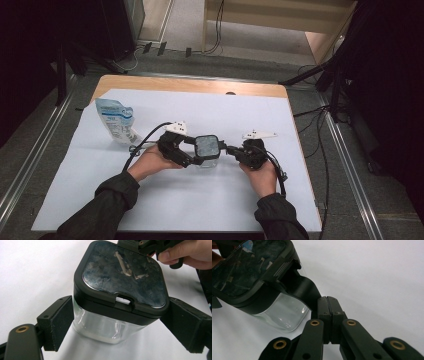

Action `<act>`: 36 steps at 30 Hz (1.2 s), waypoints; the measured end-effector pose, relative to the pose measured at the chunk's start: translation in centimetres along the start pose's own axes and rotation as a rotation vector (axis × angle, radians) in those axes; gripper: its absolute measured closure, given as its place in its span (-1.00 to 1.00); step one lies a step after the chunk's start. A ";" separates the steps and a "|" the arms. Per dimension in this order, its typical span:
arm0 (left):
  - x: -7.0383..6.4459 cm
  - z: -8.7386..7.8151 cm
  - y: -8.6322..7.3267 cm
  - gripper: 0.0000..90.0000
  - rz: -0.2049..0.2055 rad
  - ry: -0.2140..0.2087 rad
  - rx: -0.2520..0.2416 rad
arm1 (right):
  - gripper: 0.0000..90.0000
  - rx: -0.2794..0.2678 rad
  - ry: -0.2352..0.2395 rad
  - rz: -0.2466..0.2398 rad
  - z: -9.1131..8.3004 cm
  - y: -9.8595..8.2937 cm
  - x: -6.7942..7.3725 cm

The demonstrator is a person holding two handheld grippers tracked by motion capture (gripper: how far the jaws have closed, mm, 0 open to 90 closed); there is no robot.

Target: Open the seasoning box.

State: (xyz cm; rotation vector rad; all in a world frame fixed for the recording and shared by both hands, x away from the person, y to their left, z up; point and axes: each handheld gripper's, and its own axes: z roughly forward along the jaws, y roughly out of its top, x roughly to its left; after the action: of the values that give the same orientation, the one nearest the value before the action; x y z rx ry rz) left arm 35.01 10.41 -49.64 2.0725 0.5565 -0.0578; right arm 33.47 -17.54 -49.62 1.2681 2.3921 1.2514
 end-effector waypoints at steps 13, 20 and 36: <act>-0.5 -0.4 0.4 -0.67 0.018 0.027 0.006 | 1.00 -0.003 -0.003 0.008 -0.1 0.1 0.1; -0.7 -1.1 0.9 -0.66 0.022 0.022 -0.011 | 1.00 -0.009 0.002 -0.001 -0.1 0.1 0.1; -1.2 -3.3 2.0 -0.22 0.058 0.010 -0.027 | 1.00 -0.005 0.006 -0.006 -0.2 0.1 0.1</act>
State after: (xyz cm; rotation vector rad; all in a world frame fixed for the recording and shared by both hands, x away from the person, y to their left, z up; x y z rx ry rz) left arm 34.18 11.74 -45.93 2.0623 0.5004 -0.0068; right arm 33.42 -17.56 -49.41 1.2561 2.3941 1.2604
